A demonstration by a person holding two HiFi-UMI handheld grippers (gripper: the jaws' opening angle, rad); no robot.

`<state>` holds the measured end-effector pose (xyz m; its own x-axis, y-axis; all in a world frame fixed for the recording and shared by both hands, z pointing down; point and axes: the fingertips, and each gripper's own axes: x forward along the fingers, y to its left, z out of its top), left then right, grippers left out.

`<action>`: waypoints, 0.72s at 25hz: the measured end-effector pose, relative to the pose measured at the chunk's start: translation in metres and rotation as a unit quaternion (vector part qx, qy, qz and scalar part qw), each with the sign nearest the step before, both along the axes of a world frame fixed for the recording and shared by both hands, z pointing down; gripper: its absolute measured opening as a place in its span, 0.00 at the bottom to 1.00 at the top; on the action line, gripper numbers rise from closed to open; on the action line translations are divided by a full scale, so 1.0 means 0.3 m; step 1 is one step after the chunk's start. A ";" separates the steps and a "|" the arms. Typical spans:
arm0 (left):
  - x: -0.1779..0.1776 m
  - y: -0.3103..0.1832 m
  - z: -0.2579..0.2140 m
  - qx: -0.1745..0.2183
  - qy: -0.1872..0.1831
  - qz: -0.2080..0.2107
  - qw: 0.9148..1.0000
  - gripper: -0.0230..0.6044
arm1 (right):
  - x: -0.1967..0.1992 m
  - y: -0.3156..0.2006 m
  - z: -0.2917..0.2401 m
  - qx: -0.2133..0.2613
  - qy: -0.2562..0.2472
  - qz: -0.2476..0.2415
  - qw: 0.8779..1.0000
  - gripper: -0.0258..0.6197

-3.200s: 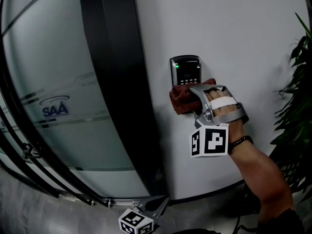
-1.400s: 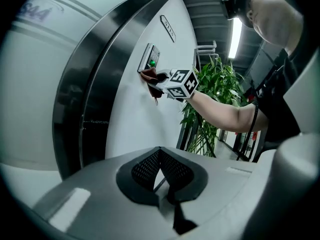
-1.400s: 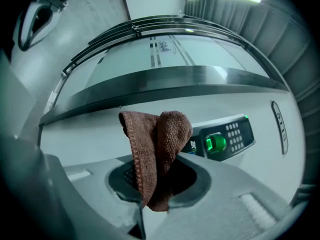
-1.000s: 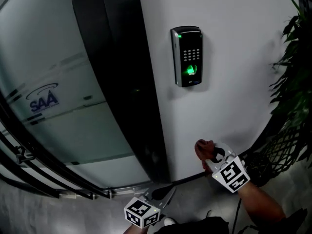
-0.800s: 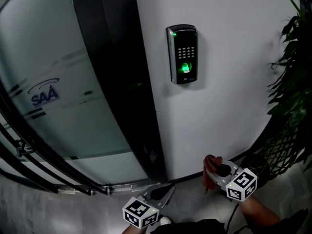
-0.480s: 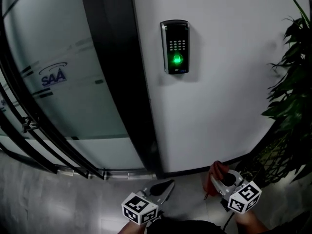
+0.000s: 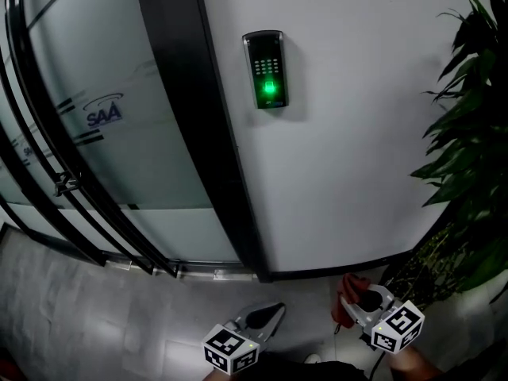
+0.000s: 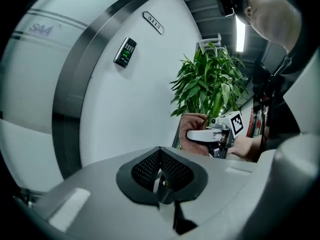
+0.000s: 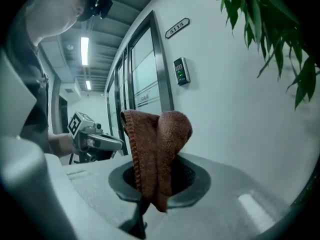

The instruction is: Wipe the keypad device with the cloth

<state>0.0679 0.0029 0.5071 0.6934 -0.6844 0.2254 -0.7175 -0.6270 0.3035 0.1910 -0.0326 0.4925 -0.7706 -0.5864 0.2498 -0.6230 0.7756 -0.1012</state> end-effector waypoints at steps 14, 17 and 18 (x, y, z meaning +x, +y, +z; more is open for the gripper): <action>-0.148 -0.008 -0.079 0.016 -0.018 0.046 0.999 0.06 | -0.181 0.049 -0.035 0.021 -0.002 0.036 0.999 0.12; -0.175 -0.014 -0.078 0.019 -0.020 0.059 0.998 0.06 | -0.210 0.061 -0.031 0.020 -0.002 0.047 0.999 0.12; -0.178 -0.015 -0.079 0.019 -0.019 0.064 0.998 0.06 | -0.215 0.068 -0.033 0.020 -0.002 0.051 0.998 0.12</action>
<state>0.0144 -0.0016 0.4835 0.7670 -0.5996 0.2284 -0.6415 -0.7249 0.2510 0.1265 -0.0123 0.4826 -0.7074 -0.6714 0.2209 -0.6986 0.7117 -0.0737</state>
